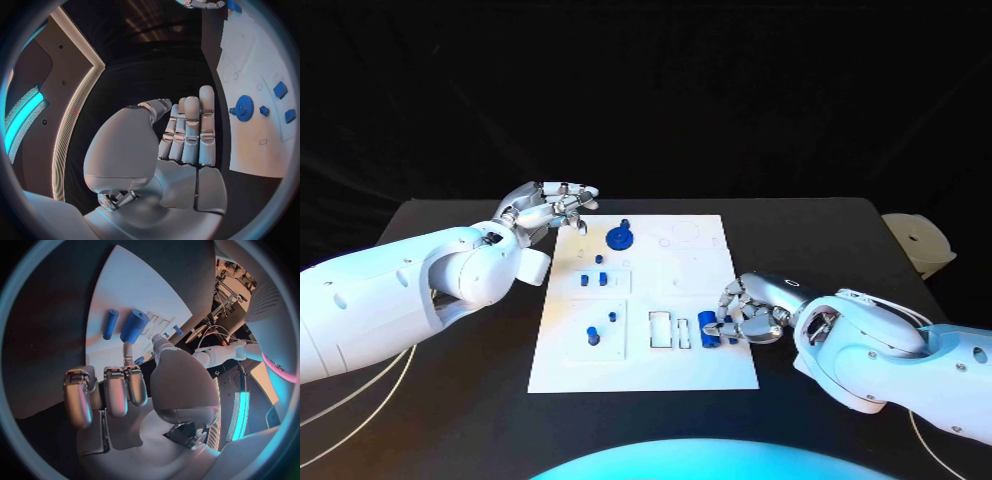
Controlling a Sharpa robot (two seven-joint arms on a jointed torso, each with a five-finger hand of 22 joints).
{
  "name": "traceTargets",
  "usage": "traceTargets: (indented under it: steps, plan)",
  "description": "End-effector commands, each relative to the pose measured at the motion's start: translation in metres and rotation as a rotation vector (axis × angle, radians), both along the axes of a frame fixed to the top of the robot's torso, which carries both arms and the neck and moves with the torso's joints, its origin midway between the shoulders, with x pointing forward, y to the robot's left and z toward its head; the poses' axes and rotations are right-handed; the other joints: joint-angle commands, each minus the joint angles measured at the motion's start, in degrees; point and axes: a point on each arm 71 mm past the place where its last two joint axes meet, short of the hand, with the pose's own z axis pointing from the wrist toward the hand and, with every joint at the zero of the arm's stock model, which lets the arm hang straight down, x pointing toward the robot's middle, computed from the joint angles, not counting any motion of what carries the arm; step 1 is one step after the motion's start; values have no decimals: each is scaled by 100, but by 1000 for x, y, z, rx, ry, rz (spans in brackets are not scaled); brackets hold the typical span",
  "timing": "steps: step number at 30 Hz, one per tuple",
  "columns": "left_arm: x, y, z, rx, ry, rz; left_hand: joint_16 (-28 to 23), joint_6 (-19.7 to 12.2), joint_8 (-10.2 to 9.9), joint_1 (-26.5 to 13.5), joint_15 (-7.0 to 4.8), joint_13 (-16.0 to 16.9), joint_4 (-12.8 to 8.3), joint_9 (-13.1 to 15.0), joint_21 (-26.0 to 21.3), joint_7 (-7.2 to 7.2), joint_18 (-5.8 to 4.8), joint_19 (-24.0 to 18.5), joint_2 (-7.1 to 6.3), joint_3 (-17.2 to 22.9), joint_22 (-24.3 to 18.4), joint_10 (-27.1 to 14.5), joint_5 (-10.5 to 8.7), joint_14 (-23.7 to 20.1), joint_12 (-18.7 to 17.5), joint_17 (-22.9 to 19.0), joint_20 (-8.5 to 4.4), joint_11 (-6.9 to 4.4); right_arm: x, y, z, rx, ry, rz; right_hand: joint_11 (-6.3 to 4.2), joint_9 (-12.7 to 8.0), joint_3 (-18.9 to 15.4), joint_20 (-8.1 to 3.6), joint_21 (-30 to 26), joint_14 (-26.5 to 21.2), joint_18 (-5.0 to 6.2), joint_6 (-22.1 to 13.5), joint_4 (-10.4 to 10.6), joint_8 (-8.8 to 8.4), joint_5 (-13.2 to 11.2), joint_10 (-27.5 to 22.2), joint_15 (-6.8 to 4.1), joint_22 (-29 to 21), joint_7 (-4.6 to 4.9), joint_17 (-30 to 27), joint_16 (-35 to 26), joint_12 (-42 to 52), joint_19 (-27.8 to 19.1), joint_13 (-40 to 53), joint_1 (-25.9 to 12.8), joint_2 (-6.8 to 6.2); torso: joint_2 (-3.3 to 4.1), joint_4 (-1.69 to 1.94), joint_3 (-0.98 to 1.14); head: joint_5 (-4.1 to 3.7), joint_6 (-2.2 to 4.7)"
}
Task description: Assemble the parts on the task board
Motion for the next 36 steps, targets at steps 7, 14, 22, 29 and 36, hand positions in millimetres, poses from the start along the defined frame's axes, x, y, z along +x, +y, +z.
traceTargets:
  steps: [7,14,22,29,36]
  plan:
    - [-1,-2,1,-11,0,-21,-14,-42,39,-28,-11,11,8,-7,-36,7,37,2,56,23,-13,-39,24,-34,29,8,35,-6,3,4,-8,-69,-18,-27,-31,6,-57,-54,25,442,-79,16,5,30,21,275,-46,1509,-34,647,18,-7,599,1104,-50,34,17,40,-15,-22,-19]
    - [-2,-1,1,-11,1,-21,-14,-42,39,-28,-11,11,8,-7,-36,7,37,2,56,23,-13,-39,24,-34,29,8,35,-6,3,8,-16,-81,-6,-29,-40,7,-89,-60,25,437,-79,33,1,46,57,252,-55,1509,-44,628,11,-43,599,1074,-53,93,26,73,-17,-20,-33]
    - [-2,-1,1,-10,5,-23,-13,-45,42,-34,-10,11,11,-7,-39,8,36,3,56,22,-15,-45,23,-35,34,9,36,-5,5,10,-21,-118,-8,-11,-42,6,-99,-62,25,435,-79,34,-1,49,69,234,-57,1509,-45,616,7,-69,599,1052,-48,104,30,91,-27,-32,-55]
    - [-3,-1,1,-9,9,-26,-13,-45,42,-34,-10,11,11,-7,-39,8,36,3,56,22,-15,-45,23,-35,34,9,36,-5,4,17,-28,-137,5,12,-53,3,-174,-72,25,435,-79,56,-22,74,49,228,-67,1509,-59,627,8,-82,599,1045,83,89,39,111,-34,-77,-62]
    - [-3,0,1,-8,12,-27,-14,-50,43,-42,-8,11,16,-8,-41,10,36,3,56,20,-17,-51,22,-37,38,9,37,-3,3,19,-31,-135,3,13,-78,-5,-192,-91,25,438,-79,113,-34,121,94,238,-88,1509,-85,644,12,-80,599,1051,401,185,42,126,-42,-94,-60]
